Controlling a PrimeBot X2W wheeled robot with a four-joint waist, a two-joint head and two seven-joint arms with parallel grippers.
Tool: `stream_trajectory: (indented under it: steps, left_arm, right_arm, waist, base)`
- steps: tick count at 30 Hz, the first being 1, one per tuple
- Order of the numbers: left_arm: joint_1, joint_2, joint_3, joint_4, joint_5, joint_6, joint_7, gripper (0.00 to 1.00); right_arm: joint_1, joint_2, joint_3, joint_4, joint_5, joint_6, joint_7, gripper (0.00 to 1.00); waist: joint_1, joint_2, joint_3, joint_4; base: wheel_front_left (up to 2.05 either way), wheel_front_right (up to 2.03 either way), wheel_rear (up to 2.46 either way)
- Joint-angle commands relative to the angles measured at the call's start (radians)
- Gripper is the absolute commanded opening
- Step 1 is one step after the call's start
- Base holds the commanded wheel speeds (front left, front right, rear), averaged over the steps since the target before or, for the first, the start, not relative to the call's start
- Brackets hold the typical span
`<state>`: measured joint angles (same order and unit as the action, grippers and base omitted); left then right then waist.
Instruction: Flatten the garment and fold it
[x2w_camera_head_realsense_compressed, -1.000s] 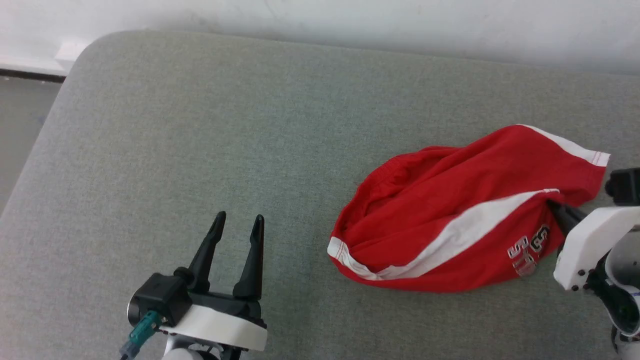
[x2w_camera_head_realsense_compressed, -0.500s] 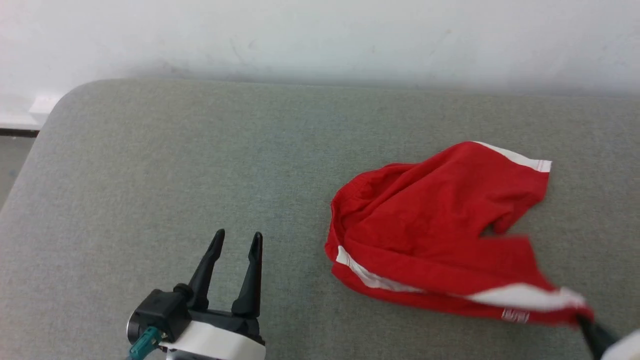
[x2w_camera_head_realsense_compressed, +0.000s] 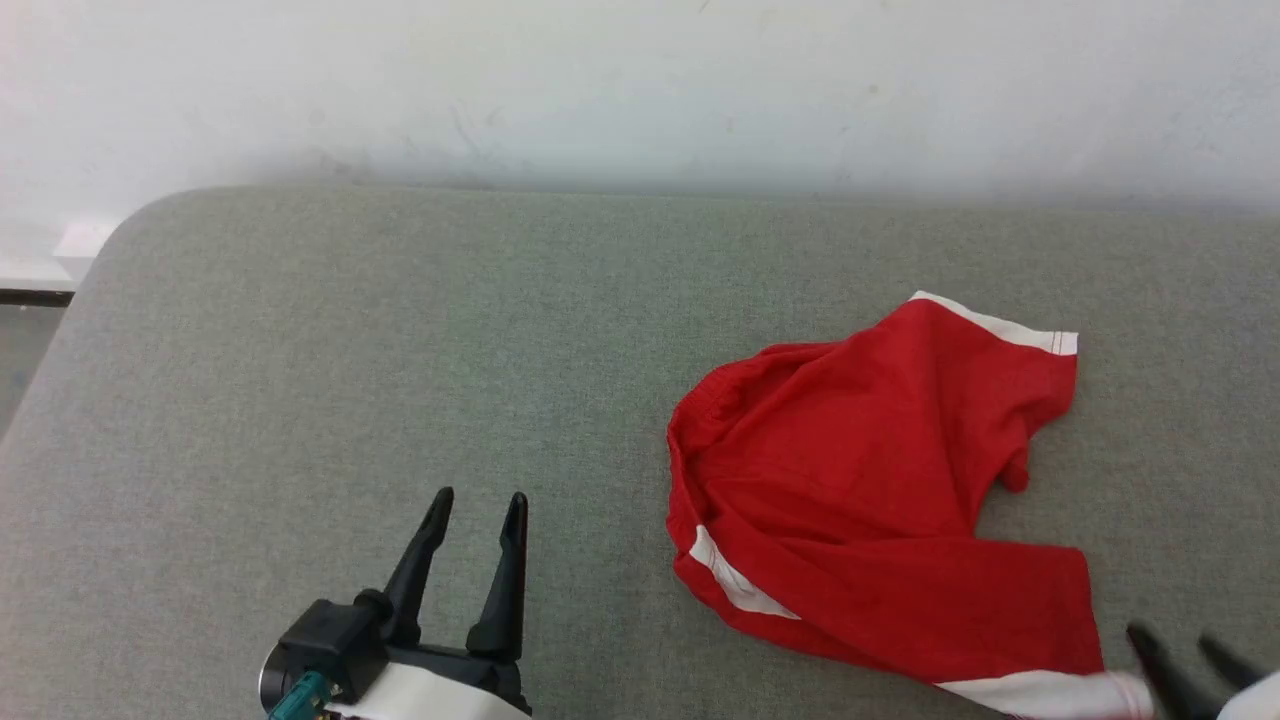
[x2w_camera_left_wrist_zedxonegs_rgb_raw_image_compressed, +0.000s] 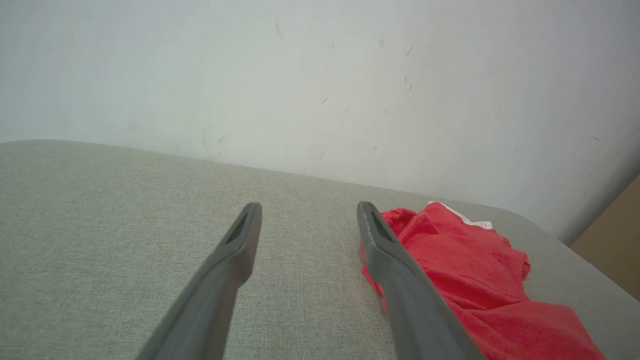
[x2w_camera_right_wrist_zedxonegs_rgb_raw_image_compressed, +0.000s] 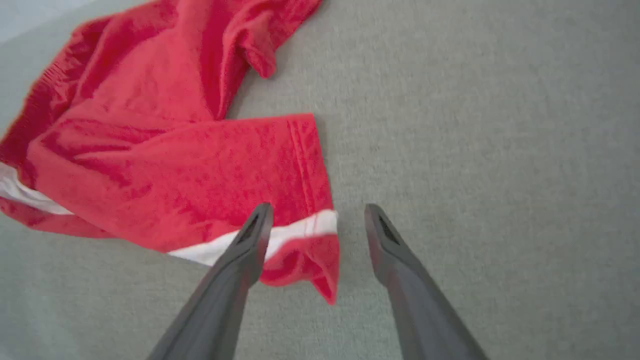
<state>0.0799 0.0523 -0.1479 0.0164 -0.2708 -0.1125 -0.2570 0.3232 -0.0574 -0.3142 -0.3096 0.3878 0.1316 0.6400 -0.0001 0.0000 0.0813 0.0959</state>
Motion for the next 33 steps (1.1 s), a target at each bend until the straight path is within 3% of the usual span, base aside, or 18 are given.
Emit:
stream_trajectory:
  steps: [1,5,9,17,26,28,29,33]
  left_arm:
    - [0.008,-0.001,-0.001,0.002,0.012,0.001,-0.005,1.0]
    - [0.01,-0.001,-0.01,-0.003,0.01,0.001,-0.005,1.0]
    - [-0.002,-0.001,-0.016,-0.01,0.005,0.0,-0.005,1.0]
    - [-0.06,-0.001,-0.026,-0.018,-0.002,-0.005,-0.005,1.0]
    - [-0.109,-0.002,-0.032,-0.022,-0.008,-0.01,-0.005,1.0]
    - [-0.116,-0.002,-0.032,-0.023,-0.008,-0.01,-0.005,1.0]
    - [-0.119,-0.002,-0.032,-0.022,-0.007,-0.011,-0.005,1.0]
    - [-0.125,-0.002,-0.026,-0.016,-0.005,-0.011,-0.005,1.0]
  right_arm:
    - [-0.037,-0.003,-0.01,-0.032,0.015,-0.001,0.005,1.0]
    - [-0.157,-0.047,-0.014,-0.123,0.023,-0.001,0.036,1.0]
    - [-0.299,-0.087,0.034,-0.109,-0.015,-0.001,0.048,1.0]
    - [-0.539,-0.123,0.097,0.157,-0.164,-0.001,0.124,1.0]
    - [-0.632,-0.141,0.102,0.432,-0.287,-0.001,0.137,1.0]
    - [-0.645,-0.137,0.104,0.469,-0.3,-0.001,0.124,0.25]
    - [-0.653,-0.136,0.105,0.483,-0.306,-0.001,0.116,0.0]
    - [-0.698,-0.143,0.116,0.503,-0.316,-0.001,0.063,0.0]
  waist:
    - [0.0001,0.0,-0.011,0.006]
    - [0.0001,0.0,-0.005,0.021]
    - [0.0001,0.0,0.028,0.043]
    - [0.0001,0.0,0.131,0.1]
    - [0.0001,0.0,0.193,0.147]
    - [0.0001,0.0,0.202,0.149]
    - [0.0001,0.0,0.204,0.149]
    - [0.0001,0.0,0.201,0.136]
  base:
    - [0.0,0.0,0.0]
    - [0.0,0.0,0.0]
    - [0.0,0.0,0.0]
    - [0.0,0.0,0.0]
    - [0.0,0.0,0.0]
    - [0.0,0.0,0.0]
    - [0.0,0.0,0.0]
    - [0.0,0.0,0.0]
